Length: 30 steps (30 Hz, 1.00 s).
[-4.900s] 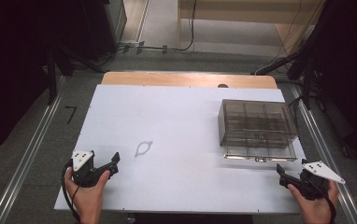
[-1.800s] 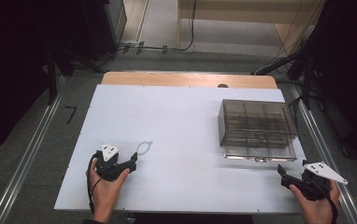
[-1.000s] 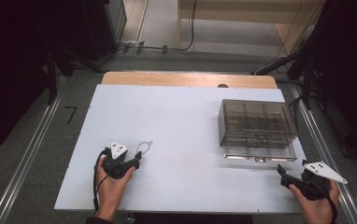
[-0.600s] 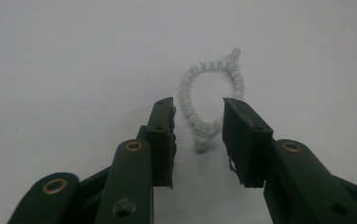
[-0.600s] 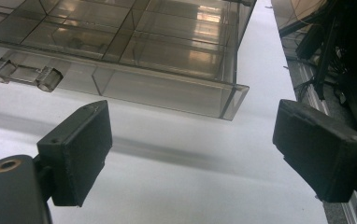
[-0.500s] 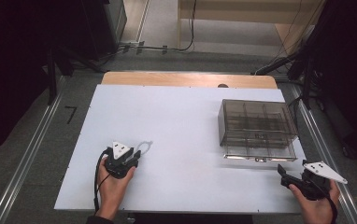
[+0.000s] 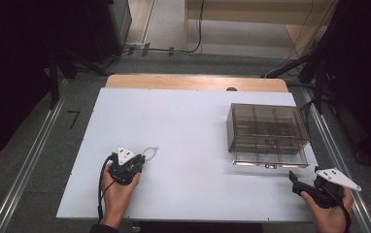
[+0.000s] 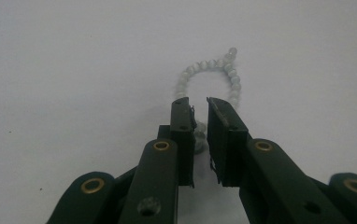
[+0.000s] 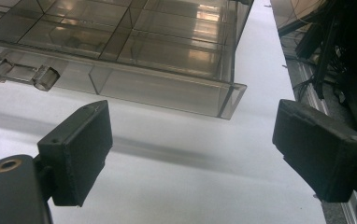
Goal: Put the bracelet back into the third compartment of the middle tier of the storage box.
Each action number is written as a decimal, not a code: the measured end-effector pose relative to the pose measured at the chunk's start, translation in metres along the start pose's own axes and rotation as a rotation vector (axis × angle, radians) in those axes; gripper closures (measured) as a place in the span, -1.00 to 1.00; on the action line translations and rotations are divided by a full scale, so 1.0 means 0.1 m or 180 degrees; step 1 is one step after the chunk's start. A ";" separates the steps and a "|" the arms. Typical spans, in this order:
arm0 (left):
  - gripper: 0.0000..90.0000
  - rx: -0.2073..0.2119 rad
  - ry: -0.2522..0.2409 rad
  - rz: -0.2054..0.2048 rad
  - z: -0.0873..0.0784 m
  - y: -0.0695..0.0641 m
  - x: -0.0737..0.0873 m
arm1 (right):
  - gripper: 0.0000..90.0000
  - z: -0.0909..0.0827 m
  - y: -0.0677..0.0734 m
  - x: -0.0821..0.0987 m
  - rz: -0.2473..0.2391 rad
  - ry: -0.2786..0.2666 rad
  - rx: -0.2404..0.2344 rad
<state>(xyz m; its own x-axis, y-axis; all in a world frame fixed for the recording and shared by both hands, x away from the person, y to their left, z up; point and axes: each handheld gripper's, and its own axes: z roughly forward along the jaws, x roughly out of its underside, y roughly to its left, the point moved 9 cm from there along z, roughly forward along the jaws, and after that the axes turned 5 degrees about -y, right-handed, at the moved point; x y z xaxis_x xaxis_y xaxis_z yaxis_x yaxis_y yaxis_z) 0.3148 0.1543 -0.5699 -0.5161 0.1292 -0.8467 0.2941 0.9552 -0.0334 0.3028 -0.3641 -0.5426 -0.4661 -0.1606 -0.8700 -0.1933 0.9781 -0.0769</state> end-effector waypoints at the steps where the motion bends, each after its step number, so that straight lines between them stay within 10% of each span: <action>1: 0.82 0.0000 0.0006 0.0010 0.00 0.00 0.00 | -0.77 0.00 0.00 0.00 -0.0006 -0.0003 0.0002; 30: 0.92 0.0077 -0.0072 -0.0135 -0.04 -0.01 -0.08 | -0.77 0.00 0.01 0.00 -0.0003 0.0000 -0.0007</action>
<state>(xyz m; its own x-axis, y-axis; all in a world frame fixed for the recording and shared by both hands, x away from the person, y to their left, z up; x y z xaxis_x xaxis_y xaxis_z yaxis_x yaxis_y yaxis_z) 0.3154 0.1537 -0.5608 -0.5102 0.0826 -0.8561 0.2918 0.9530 -0.0820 0.3024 -0.3633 -0.5427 -0.4659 -0.1615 -0.8700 -0.1957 0.9777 -0.0767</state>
